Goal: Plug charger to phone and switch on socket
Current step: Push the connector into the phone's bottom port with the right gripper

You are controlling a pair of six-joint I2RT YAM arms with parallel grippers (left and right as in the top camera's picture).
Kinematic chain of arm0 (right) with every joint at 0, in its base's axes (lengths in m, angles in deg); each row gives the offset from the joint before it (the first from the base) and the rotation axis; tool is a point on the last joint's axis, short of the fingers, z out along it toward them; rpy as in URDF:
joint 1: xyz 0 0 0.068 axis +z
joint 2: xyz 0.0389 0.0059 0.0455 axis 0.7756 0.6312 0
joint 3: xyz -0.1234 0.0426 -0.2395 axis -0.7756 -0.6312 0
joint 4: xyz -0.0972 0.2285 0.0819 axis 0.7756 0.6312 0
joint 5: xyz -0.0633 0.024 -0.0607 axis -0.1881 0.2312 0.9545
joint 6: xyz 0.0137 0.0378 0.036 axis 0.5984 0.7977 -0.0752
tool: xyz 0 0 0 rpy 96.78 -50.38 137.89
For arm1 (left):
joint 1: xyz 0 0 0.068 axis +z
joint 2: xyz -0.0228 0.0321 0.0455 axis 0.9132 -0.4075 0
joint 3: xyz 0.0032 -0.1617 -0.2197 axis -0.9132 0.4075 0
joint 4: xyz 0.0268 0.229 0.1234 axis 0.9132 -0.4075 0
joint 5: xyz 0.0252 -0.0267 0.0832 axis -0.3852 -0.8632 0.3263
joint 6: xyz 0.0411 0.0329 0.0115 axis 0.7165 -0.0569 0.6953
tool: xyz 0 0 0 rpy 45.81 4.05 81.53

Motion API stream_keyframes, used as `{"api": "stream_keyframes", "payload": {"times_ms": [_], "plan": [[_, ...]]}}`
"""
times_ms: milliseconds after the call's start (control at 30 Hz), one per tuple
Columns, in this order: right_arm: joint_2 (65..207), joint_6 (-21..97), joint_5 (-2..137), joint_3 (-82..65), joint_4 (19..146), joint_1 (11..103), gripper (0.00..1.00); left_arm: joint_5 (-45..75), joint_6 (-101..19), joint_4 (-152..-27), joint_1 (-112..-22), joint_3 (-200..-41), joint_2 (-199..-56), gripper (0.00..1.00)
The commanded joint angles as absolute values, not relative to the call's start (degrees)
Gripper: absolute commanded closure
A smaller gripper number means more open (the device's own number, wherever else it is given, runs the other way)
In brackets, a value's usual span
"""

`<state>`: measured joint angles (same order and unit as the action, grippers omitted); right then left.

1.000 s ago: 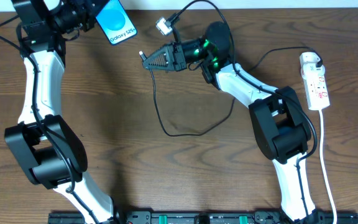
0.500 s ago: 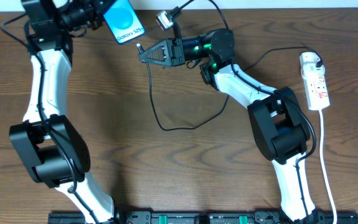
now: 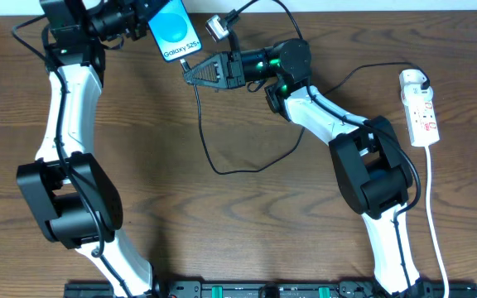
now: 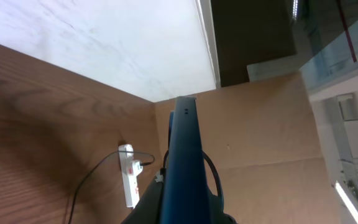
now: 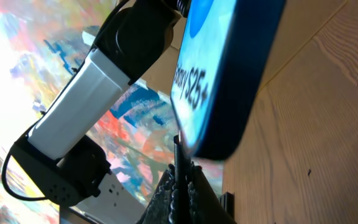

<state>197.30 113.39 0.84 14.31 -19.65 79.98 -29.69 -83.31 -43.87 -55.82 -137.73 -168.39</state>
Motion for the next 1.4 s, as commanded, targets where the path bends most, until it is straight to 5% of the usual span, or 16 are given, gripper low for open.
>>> {"api": "stream_keyframes", "payload": {"times_ms": [0, 1367], "plan": [[197.04, 113.89, 1.8, 14.5, -19.85, 79.94, 0.99, -31.55, -84.2, -43.28, -54.97, -138.28, -167.54, 0.93], [197.04, 115.66, 2.87, 14.5, -21.12, 79.33, 0.99, -27.61, -82.52, -43.28, -56.02, -138.28, -167.54, 0.93]]}}
